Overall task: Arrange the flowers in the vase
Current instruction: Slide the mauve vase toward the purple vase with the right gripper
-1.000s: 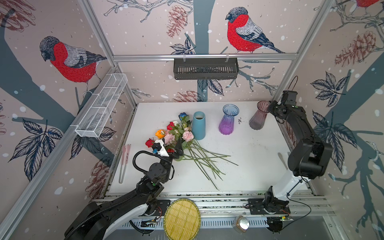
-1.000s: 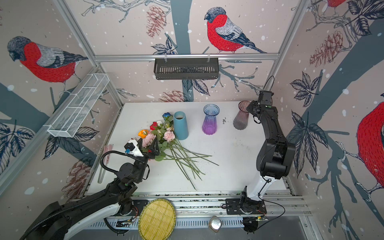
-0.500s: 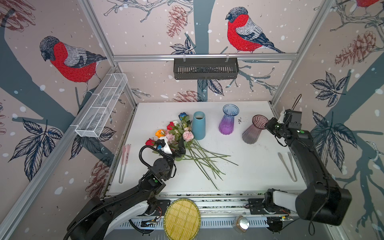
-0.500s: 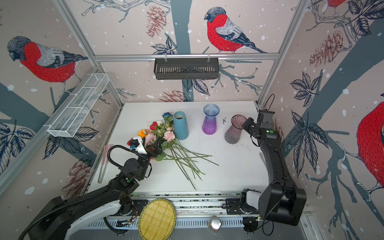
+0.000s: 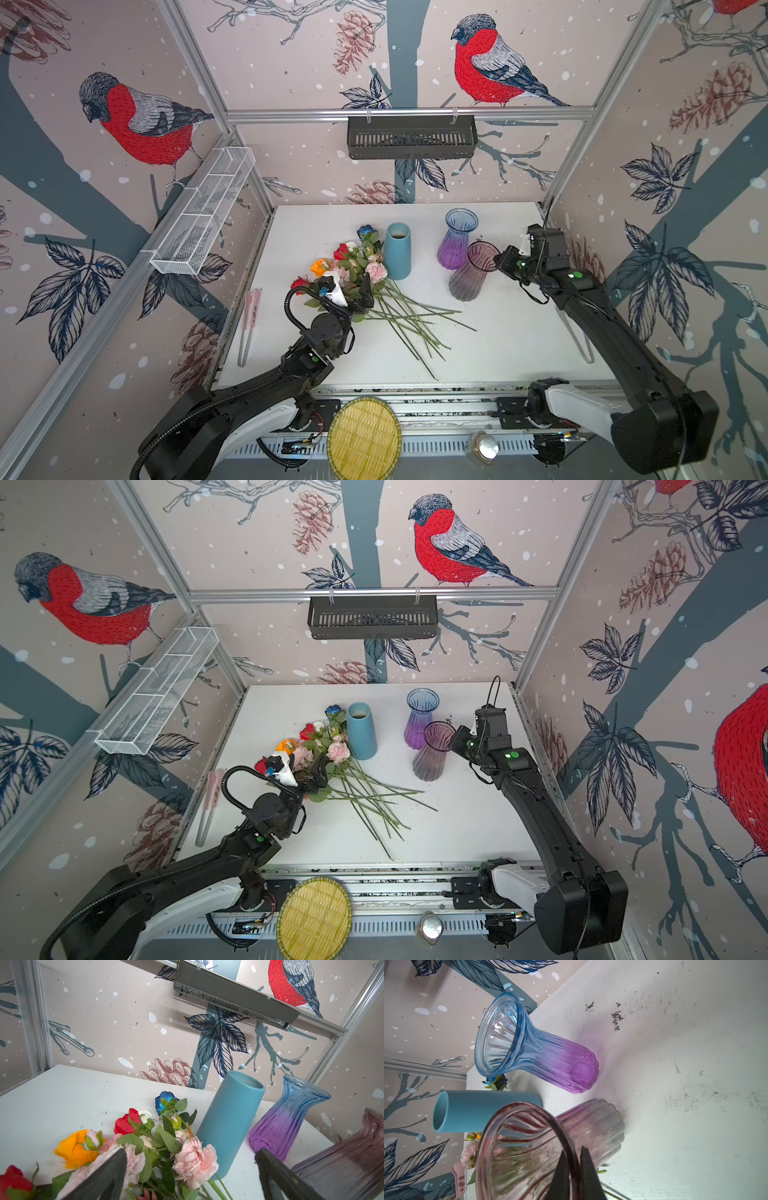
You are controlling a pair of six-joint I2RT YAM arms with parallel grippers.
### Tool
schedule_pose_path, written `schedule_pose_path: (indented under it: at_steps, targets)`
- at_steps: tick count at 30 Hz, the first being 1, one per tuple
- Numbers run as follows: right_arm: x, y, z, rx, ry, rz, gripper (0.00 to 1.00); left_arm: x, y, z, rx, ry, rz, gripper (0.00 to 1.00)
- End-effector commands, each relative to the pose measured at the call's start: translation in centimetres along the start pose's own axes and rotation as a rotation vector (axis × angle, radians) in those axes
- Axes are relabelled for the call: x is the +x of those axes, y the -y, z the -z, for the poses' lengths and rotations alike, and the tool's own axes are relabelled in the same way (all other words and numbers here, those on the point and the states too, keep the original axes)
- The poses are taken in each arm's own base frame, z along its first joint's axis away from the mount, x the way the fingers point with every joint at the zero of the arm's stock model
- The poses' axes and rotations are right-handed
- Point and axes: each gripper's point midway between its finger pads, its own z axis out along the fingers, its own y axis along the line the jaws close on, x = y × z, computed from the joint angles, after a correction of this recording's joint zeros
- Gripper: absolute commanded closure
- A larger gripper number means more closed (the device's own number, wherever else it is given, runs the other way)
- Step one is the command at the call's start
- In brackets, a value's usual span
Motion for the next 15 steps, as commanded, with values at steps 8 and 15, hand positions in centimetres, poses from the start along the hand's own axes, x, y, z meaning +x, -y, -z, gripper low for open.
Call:
schedule_pose_path:
  at_steps: [8, 15]
  targets:
    - [-0.3, -2.1, 0.3, -0.067, 0.026, -0.010, 0.90, 0.0, 0.9, -0.4, 0.036, -0.008, 0.018, 0.04]
    - [-0.1, -1.6, 0.5, -0.041, 0.032, -0.006, 0.78, 0.1, 1.2, -0.4, 0.051, -0.014, 0.029, 0.04]
